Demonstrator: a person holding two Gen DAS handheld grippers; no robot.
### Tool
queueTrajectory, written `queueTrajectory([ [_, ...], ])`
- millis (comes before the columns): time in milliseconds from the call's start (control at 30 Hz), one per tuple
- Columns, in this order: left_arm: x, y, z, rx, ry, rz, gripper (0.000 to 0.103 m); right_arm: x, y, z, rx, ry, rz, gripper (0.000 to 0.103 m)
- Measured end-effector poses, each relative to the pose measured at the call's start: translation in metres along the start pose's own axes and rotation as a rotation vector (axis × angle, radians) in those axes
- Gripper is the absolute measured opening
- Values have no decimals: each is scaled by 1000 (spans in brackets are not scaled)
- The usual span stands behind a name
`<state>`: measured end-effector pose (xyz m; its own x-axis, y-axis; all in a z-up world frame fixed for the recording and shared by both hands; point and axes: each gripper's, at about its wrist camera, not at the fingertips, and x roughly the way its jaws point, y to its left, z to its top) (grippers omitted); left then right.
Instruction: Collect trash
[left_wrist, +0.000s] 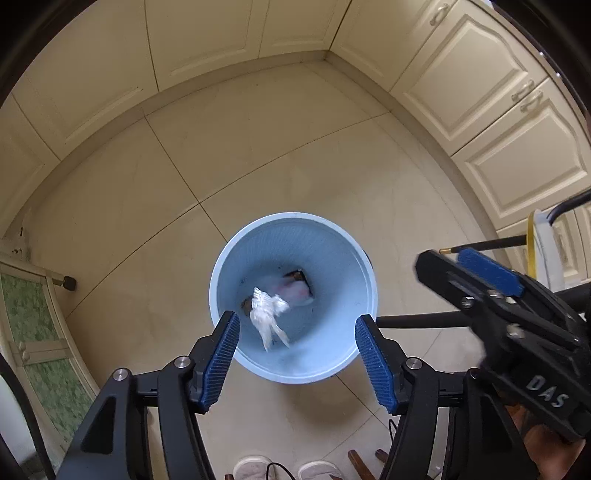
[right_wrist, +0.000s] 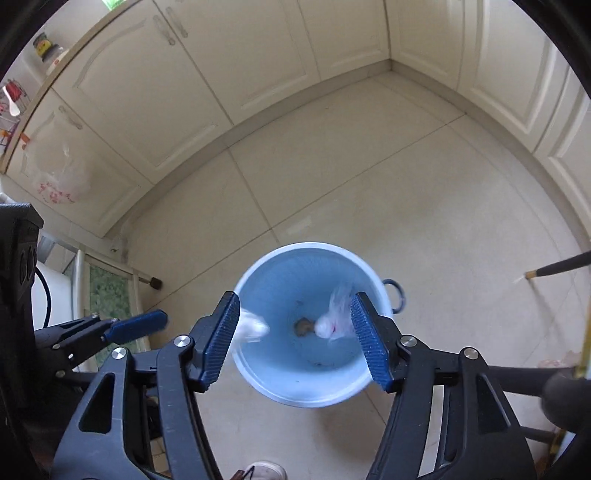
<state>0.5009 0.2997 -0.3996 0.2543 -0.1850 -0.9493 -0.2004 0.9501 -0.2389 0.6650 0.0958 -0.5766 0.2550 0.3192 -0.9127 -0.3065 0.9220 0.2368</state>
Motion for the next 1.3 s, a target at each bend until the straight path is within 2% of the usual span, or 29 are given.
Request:
queueTrajectory([
  [100, -24, -4, -1, -38, -41, 5, 61, -28, 7, -2, 9, -41, -21, 67],
  [167, -48, -6, -10, -53, -94, 37, 61, -52, 15, -1, 2, -79, -35, 72],
  [400, -174, -22, -53, -62, -363, 128, 66, -163, 69, -9, -87, -254, -16, 82],
  [467, -213, -36, -70, -41, -445, 148, 70, -202, 84, -18, -118, -317, -13, 86],
  [600, -272, -66, -104, 0, -572, 150, 72, -279, 105, -42, -166, -435, -15, 88],
  [667, -302, -86, -128, 28, -652, 133, 79, -324, 111, -58, -181, -505, -33, 95],
  [733, -325, -113, -150, 63, -716, 128, 82, -365, 114, -75, -191, -569, -57, 97],
  [800, -342, -139, -174, 104, -777, 122, 84, -407, 117, -93, -198, -630, -84, 98],
  [900, -362, -170, -213, 147, -858, 110, 93, -467, 115, -124, -198, -716, -122, 98],
  [1000, -379, -197, -263, 207, -936, 89, 96, -522, 112, -155, -175, -789, -169, 101],
  [1133, -396, -217, -325, 269, -1037, 59, 102, -592, 106, -198, -143, -893, -217, 103],
  [1200, -391, -220, -364, 290, -1077, 44, 102, -624, 103, -219, -122, -939, -247, 103],
  [1300, -399, -227, -403, 297, -1145, 23, 102, -664, 99, -248, -101, -998, -288, 103],
])
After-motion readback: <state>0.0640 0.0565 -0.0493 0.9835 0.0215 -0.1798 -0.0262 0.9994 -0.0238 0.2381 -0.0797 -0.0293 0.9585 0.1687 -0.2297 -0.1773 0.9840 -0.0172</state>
